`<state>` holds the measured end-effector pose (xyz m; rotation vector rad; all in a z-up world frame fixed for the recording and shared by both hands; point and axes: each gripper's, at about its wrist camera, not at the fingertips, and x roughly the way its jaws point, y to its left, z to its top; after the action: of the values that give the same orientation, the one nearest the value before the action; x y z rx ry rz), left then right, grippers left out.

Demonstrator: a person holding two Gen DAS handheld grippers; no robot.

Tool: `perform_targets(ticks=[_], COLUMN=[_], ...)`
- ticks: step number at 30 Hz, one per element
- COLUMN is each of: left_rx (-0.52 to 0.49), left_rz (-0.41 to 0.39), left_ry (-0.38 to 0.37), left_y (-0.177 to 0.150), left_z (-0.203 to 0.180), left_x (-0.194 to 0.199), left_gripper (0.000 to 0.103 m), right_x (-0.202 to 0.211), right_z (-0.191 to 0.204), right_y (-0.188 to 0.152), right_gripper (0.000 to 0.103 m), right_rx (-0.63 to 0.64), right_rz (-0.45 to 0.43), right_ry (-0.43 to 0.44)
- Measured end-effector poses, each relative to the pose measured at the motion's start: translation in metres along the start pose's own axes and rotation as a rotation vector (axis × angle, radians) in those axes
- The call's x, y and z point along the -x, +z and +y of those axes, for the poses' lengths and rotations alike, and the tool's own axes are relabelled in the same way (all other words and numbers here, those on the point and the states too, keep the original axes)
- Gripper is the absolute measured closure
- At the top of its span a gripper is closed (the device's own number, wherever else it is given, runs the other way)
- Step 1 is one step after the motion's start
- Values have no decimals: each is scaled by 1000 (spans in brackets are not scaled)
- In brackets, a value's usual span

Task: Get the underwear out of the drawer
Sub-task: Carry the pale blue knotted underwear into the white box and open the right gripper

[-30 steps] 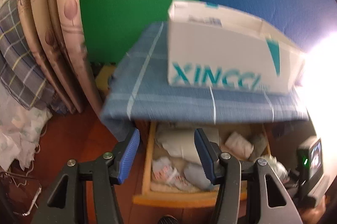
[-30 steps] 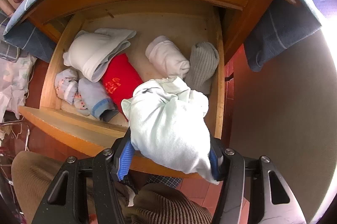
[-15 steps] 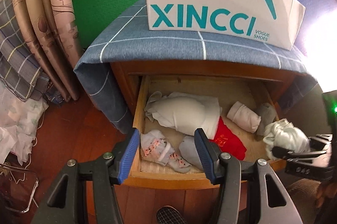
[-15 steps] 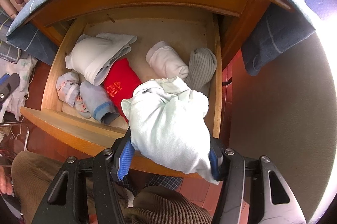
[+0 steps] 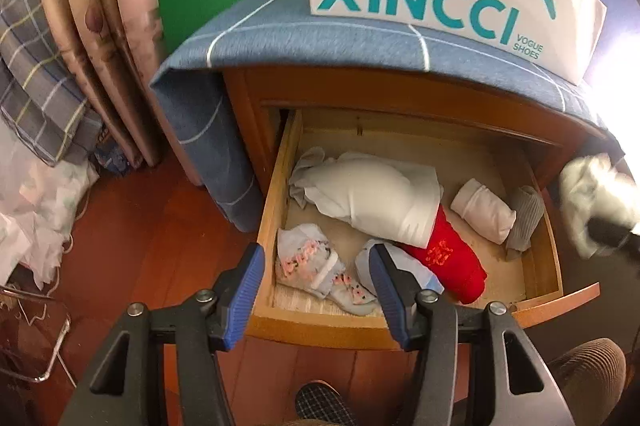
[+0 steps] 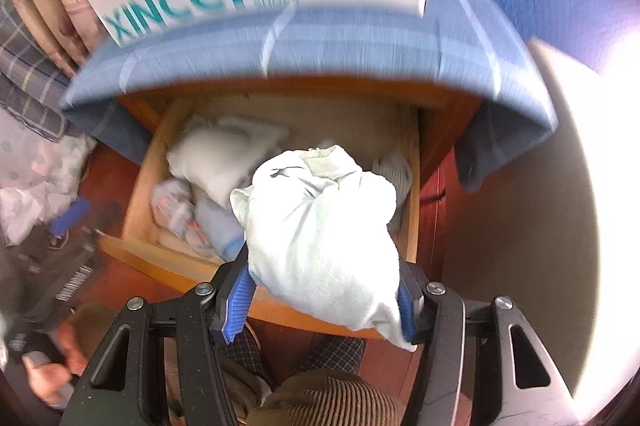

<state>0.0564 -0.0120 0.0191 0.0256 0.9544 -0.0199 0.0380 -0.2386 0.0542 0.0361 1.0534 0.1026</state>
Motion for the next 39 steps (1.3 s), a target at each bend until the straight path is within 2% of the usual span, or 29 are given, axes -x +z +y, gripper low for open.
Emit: perform_targets(ticks=[12,20,25,30,39], left_rx=[7,21,31,53,90], left_rz=[-16,-28,-26,-24,-6], left_ry=[7,10,2,-14,-50], left_y=[-1,-2,-2,-2,-2], left_z=[-1,2,5,9,13], left_x=[1,5,4,3,-3], left_gripper=[47,47,47,47,47], right_x=[105,138,133,104,50], right_z=[-8,4,13,15,17], right_y=[68,129,169,202,214], right_gripper=[48,48,48,48,47], right_rx=[31,65,70,76,90], right_rz=[-180,-262,-270,-223,-122], right_ry=[-9,-23,-28,-42,-54])
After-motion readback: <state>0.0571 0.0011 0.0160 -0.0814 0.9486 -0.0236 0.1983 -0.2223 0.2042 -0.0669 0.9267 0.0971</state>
